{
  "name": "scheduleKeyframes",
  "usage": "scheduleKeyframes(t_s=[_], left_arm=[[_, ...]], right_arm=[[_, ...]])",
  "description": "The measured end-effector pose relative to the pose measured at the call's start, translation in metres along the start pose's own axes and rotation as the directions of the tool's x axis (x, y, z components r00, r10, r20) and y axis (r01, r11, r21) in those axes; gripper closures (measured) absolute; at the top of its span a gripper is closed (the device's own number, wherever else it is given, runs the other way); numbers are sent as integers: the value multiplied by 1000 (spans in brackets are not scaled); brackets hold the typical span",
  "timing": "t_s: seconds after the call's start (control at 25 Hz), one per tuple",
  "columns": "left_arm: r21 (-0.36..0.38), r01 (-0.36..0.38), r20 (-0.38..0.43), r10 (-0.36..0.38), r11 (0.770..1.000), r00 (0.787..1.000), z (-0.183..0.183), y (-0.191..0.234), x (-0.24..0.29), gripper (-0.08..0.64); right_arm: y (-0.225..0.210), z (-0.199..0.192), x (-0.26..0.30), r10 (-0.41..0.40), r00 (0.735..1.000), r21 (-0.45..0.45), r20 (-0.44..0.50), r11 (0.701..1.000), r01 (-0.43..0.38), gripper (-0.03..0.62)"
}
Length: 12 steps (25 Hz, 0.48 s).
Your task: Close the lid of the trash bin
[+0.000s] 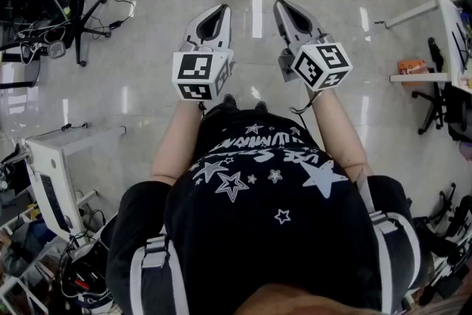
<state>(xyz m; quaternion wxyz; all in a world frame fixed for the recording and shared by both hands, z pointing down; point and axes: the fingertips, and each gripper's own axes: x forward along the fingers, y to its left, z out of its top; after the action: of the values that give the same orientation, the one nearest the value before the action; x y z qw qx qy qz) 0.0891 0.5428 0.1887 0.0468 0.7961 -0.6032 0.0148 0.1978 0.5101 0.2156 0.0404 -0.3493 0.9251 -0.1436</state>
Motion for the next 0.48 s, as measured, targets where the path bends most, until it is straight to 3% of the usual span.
scheduleKeyframes(t_s=[0.48], left_arm=[[-17, -19, 16, 19, 1000, 1000, -2, 0, 15, 549]], right_arm=[[-24, -7, -1, -5, 1000, -1, -17, 1000, 5, 586]])
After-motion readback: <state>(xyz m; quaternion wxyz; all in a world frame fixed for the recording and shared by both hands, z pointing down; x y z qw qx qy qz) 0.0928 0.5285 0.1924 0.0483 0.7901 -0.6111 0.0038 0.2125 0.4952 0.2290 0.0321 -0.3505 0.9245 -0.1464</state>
